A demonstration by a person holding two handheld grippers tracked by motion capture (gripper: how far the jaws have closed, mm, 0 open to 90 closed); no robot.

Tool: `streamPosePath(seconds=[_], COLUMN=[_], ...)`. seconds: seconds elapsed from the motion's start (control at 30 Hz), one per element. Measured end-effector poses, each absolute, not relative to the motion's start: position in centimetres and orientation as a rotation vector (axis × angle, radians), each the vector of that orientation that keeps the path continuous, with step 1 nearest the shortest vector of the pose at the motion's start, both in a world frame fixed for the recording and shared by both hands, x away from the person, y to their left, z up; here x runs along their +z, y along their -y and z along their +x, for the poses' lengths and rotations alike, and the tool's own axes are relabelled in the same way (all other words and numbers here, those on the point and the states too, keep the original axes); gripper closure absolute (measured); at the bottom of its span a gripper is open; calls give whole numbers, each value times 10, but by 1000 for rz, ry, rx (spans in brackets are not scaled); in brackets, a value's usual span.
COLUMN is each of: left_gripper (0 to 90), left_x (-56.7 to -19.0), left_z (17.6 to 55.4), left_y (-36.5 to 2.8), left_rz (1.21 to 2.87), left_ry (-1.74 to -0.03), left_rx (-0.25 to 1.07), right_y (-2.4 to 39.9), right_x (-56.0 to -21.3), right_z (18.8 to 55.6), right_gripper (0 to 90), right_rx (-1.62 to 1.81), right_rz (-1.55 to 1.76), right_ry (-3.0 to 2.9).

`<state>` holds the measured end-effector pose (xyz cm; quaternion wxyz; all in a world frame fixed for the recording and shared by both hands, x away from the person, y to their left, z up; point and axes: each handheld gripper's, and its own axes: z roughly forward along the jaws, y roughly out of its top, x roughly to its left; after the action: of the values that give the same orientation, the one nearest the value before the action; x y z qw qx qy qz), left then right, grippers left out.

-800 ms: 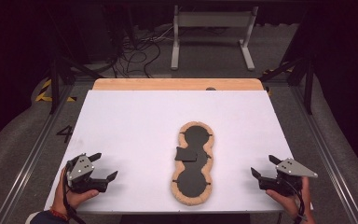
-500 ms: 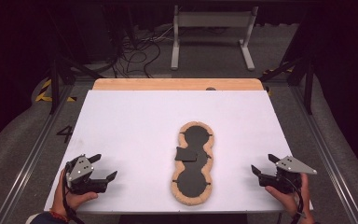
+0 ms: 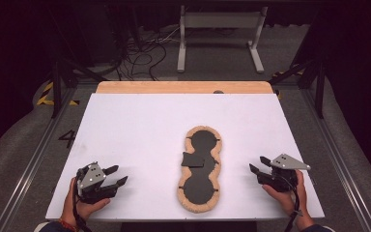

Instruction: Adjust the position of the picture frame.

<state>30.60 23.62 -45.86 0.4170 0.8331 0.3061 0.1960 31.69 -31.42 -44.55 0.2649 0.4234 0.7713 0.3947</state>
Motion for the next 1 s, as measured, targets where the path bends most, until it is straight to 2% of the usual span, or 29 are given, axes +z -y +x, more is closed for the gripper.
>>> streamPosePath(seconds=[0.2,0.3,0.43,0.5,0.67,1.0], left_gripper=[759,824,846,846,850,850], left_x=[-456,-455,-456,-457,-459,-464], left_z=[310,313,316,318,325,331], left_y=[-215,-199,-176,-164,-134,-95], left_rz=[2152,2172,2211,2232,2267,2326], left_ry=[-667,-616,-548,-515,-442,-338], left_rx=[431,385,338,323,258,189], right_y=[302,292,271,271,238,228], right_x=[-441,-440,-441,-441,-449,-455], right_z=[333,346,366,366,391,410], right_gripper=[706,780,851,851,877,900], right_rx=[1080,1100,1086,1086,1022,1033], right_rz=[1173,1185,1200,1200,1201,1253], right_ry=[-2118,-2135,-2176,-2176,-2268,-2306])
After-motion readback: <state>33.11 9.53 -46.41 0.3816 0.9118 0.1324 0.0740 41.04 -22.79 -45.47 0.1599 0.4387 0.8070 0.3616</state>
